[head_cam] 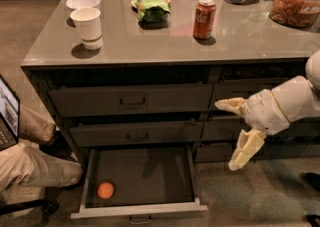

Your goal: Pick orange from bottom drawer and place on counter

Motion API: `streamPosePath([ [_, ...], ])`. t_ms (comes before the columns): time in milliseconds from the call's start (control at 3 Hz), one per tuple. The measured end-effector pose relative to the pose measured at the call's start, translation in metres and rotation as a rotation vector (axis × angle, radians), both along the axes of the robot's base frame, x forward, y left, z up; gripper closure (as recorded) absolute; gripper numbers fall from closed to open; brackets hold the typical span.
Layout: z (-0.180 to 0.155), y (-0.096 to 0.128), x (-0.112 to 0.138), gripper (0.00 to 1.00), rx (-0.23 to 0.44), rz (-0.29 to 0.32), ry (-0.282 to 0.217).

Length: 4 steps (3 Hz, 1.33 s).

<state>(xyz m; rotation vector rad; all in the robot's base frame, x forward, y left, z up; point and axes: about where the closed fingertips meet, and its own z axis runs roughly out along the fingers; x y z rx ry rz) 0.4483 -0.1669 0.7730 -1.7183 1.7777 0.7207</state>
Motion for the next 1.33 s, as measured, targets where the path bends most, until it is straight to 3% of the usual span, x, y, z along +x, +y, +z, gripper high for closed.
streamPosePath([
  [667,-0.145,0.080,-0.011,0.00,0.278,-0.004,-0.017],
  [1000,-0.219,0.144,-0.025,0.00,0.429,-0.005,0.046],
  [1333,-0.218,0.144,-0.024,0.00,0.427,-0.004,0.043],
])
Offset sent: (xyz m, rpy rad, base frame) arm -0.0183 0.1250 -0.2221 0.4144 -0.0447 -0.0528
